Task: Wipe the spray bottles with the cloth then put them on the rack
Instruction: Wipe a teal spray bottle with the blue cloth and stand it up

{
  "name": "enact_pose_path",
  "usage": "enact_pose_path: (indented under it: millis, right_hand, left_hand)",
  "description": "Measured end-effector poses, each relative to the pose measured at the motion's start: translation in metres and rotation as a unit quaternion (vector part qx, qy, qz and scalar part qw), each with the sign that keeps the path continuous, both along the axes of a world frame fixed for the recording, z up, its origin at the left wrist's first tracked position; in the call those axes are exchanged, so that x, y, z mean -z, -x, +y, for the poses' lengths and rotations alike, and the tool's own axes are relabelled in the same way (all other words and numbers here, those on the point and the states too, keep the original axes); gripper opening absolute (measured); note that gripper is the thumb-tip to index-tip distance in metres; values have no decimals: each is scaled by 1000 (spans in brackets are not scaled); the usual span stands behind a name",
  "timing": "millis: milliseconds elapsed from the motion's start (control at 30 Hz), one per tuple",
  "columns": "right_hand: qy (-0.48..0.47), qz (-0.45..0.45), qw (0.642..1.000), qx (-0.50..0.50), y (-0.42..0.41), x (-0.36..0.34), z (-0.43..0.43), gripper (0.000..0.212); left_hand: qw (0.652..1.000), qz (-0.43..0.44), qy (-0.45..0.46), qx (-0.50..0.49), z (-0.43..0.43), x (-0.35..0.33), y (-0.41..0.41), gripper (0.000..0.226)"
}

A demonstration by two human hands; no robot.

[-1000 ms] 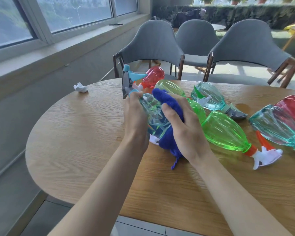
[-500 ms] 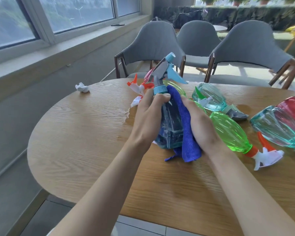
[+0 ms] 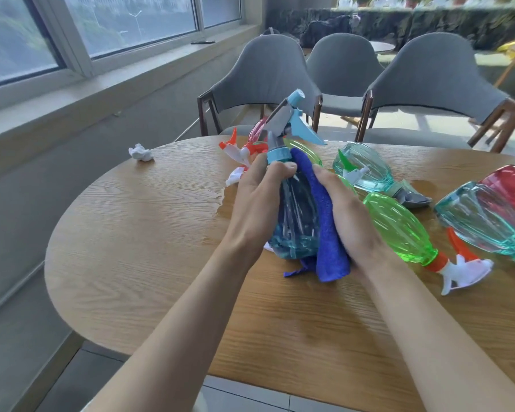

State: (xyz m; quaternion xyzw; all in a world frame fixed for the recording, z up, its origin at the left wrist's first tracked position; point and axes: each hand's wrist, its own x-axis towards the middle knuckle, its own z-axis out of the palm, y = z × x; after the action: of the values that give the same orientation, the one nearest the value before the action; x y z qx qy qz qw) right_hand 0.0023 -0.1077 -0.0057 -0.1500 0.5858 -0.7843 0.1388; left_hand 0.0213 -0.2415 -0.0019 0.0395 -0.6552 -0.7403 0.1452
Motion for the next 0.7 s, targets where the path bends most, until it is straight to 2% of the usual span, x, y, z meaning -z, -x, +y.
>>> enact_pose_path:
  millis: [133, 267, 433, 500, 600, 700]
  right_hand:
    - [21, -76, 996, -37, -6, -2, 2, 43]
    - [67, -127, 989, -22, -11, 1, -5, 47]
    - [56, -103, 993, 30, -19, 4, -16, 48]
    - [41, -62, 994, 85, -19, 1, -21, 46]
    - [13, 25, 989, 145, -14, 0, -24, 48]
    - [-37, 95, 981, 163, -10, 8, -20, 31]
  left_hand:
    - [997, -23, -68, -35, -1, 2, 2, 26]
    - [980, -34, -183, -70, -6, 1, 8, 40]
    - [964, -32, -234, -124, -7, 4, 11, 55]
    - [970, -33, -201, -132, -10, 8, 14, 59]
    - [983, -42, -86, -156, -11, 11, 14, 57]
    - [987, -56, -23, -151, -10, 12, 13, 63]
